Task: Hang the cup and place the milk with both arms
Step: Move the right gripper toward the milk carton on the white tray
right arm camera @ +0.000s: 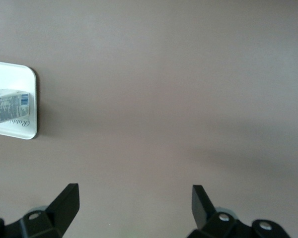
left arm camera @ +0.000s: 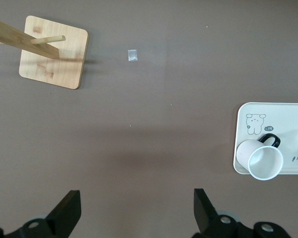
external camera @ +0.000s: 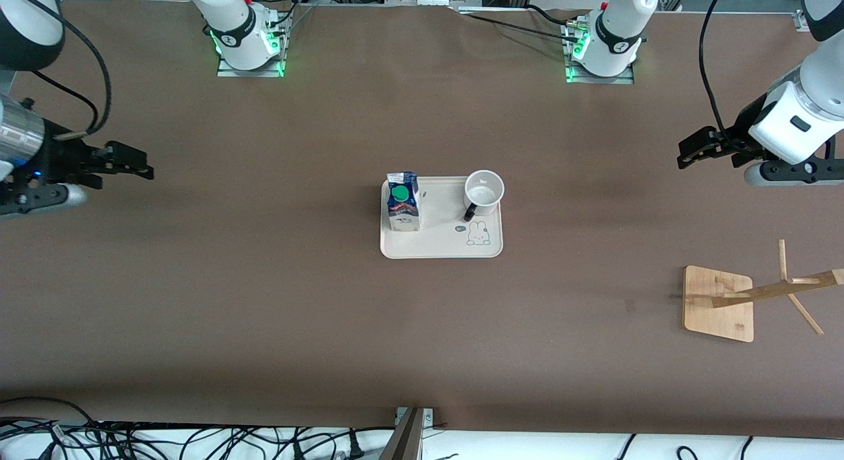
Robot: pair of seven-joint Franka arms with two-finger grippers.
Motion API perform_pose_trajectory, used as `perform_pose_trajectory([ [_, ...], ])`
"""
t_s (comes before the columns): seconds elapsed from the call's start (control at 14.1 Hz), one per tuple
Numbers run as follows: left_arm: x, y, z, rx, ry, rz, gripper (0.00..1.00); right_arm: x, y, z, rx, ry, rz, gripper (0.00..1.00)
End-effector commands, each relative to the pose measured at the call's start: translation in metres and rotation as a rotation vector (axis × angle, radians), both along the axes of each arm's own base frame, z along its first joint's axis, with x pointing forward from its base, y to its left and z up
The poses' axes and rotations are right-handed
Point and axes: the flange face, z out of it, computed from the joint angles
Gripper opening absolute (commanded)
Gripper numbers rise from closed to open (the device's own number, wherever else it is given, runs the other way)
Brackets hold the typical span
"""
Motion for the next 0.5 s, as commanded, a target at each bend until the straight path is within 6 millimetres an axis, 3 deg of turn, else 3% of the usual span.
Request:
perform_pose_trajectory([
  [0.0,0.007,-0.001,0.003,-0.01,0.001,-0.012,1.0,0.004,0.011,-0.019,0.018,0.037,0.004,1.0],
  [0.21,0.016,-0.006,0.007,-0.008,-0.01,-0.009,1.0,0.002,0.066,-0.027,0.006,0.043,0.059,1.0],
  [0.36,0.016,-0.006,0.006,-0.008,-0.007,-0.008,1.0,0.005,0.083,-0.034,0.003,0.043,0.004,1.0],
  [0.43,0.016,-0.005,0.006,-0.009,-0.007,-0.006,1.0,0.004,0.102,-0.036,0.039,0.038,0.005,1.0],
])
